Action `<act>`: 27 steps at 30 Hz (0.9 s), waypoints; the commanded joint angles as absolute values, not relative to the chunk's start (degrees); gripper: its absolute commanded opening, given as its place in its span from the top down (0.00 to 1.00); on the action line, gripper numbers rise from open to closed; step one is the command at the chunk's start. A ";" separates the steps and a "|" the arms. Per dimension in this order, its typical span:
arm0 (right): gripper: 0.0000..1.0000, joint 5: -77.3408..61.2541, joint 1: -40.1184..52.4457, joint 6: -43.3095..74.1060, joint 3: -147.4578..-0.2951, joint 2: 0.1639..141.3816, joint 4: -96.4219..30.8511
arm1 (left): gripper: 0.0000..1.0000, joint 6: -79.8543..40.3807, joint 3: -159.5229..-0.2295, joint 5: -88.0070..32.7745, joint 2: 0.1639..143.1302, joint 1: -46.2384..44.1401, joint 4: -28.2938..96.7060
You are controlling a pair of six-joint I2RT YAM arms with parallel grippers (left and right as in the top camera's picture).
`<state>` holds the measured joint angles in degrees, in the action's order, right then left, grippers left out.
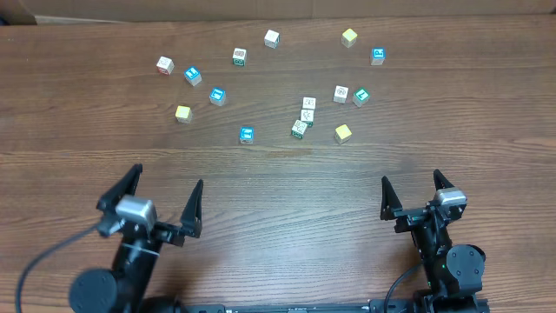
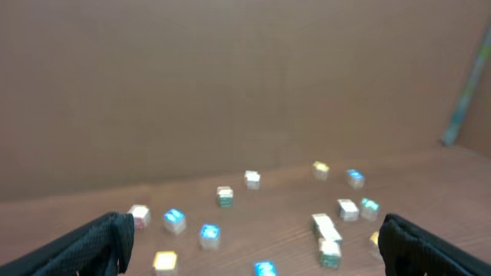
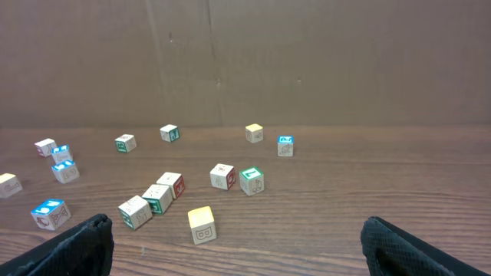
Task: Form a horizontal line
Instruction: 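Swing the left gripper out over the blocks toward the center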
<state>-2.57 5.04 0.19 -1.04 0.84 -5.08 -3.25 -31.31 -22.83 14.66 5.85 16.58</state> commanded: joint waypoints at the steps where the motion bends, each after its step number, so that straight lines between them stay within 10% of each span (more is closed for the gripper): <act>1: 0.00 -2.28 5.45 -0.08 -0.45 0.16 -4.67 | 0.00 -3.11 -41.39 -29.65 24.67 5.65 20.73; 16: 0.00 -2.28 5.45 -0.08 -0.45 0.16 -4.67 | 0.00 3.88 -106.67 -35.59 79.37 5.48 64.55; 27: 0.00 -2.28 5.45 -0.08 -0.45 0.16 -4.67 | 0.01 2.57 -123.00 -36.25 99.63 0.21 54.19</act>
<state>-2.57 5.04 0.19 -1.04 0.84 -5.08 2.31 -121.54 -35.00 96.99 1.61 56.05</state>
